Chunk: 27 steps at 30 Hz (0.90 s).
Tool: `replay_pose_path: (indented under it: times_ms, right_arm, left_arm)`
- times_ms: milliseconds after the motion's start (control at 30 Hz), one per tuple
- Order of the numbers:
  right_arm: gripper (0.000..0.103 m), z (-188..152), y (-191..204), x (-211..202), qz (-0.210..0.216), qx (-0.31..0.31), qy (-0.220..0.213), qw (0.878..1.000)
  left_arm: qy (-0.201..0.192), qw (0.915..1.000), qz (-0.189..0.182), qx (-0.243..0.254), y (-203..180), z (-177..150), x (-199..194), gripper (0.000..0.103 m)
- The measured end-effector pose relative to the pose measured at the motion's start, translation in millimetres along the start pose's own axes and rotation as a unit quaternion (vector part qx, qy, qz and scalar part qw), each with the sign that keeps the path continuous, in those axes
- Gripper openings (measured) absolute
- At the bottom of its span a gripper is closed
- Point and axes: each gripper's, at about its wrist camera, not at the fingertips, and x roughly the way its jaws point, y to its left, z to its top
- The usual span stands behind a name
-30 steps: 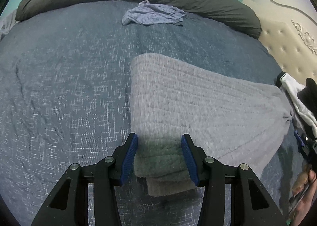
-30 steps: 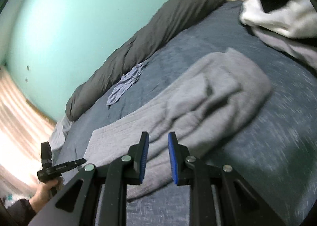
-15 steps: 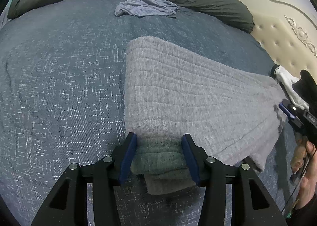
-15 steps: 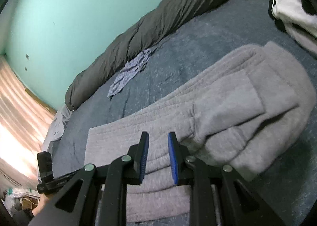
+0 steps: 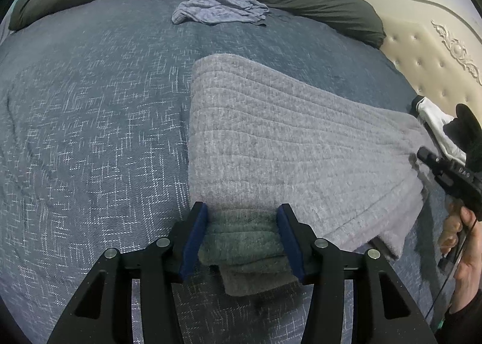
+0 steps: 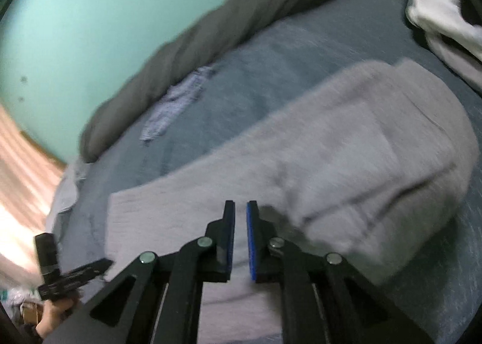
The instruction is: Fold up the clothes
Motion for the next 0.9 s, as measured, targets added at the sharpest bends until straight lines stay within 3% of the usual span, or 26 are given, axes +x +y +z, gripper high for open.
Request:
replay_pose_path:
  times_ms: [367, 533, 700, 900]
  right_arm:
    - [0.004, 6, -3, 21, -0.064, -0.004, 0.023, 0.998]
    - [0.008, 12, 16, 21, -0.018, -0.05, 0.005, 0.999]
    - [0.003, 12, -6, 32, -0.049, -0.008, 0.019, 0.999]
    - [0.001, 24, -24, 5, -0.063, 0.014, -0.018, 0.998]
  left_arm:
    - [0.001, 1.0, 0.004, 0.004, -3, -1, 0, 0.053]
    - [0.003, 1.0, 0.005, 0.007, -3, -2, -1, 0.053]
    - [0.005, 0.9999, 0.006, 0.008, -3, -3, 0, 0.053]
    - [0.007, 0.9999, 0.007, 0.007, -4, -4, -1, 0.053]
